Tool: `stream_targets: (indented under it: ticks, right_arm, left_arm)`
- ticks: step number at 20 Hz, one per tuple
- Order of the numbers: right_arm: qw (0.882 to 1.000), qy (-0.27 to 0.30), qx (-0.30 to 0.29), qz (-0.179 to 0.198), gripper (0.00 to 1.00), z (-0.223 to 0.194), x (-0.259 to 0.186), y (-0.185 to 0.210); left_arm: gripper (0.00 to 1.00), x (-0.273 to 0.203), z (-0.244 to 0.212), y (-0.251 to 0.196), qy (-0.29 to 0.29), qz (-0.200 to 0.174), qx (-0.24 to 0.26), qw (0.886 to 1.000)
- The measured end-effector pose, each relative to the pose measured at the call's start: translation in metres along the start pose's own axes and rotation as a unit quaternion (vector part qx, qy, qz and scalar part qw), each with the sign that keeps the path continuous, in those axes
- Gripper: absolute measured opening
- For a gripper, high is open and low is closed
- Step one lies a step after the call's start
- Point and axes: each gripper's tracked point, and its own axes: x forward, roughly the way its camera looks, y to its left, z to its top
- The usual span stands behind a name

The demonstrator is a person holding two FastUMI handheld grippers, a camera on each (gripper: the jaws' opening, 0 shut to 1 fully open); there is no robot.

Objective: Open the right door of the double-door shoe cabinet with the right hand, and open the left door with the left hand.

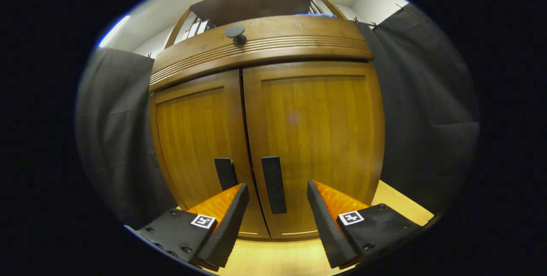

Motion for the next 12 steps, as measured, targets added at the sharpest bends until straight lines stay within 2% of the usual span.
stream_targets:
  ticks: [1, 2, 4, 8, 9, 11, 12]
  right_arm:
    - [1.0, 0.009, 0.003, 0.0, 0.82, -0.004, 0.012, -0.002]
    - [1.0, 0.016, 0.005, 0.005, 0.87, -0.007, 0.022, -0.002]
    - [1.0, 0.025, 0.008, 0.012, 0.67, -0.013, 0.041, -0.004]
    - [0.999, 0.033, 0.003, 0.028, 0.67, -0.018, 0.056, 0.006]
    - [0.999, 0.035, -0.005, 0.029, 0.78, -0.02, 0.059, 0.008]
    - [0.998, 0.044, -0.021, 0.026, 0.55, -0.025, 0.067, 0.009]
    - [0.998, 0.045, -0.026, 0.022, 0.56, -0.026, 0.069, 0.009]
  left_arm:
    - [0.93, 0.004, -0.002, -0.004, 0.002, -0.001, 0.001, 1.0]
    - [0.95, 0.006, -0.004, -0.006, 0.006, 0.0, 0.002, 1.0]
    - [0.91, 0.009, -0.009, -0.005, 0.008, 0.003, 0.002, 1.0]
    - [0.92, 0.015, -0.019, -0.008, 0.019, 0.0, 0.0, 1.0]
    - [0.92, 0.017, -0.021, -0.009, 0.02, 0.0, -0.001, 1.0]
    - [0.92, 0.019, -0.026, -0.01, 0.024, 0.0, -0.003, 1.0]
    - [0.92, 0.02, -0.028, -0.011, 0.028, -0.002, -0.003, 1.0]
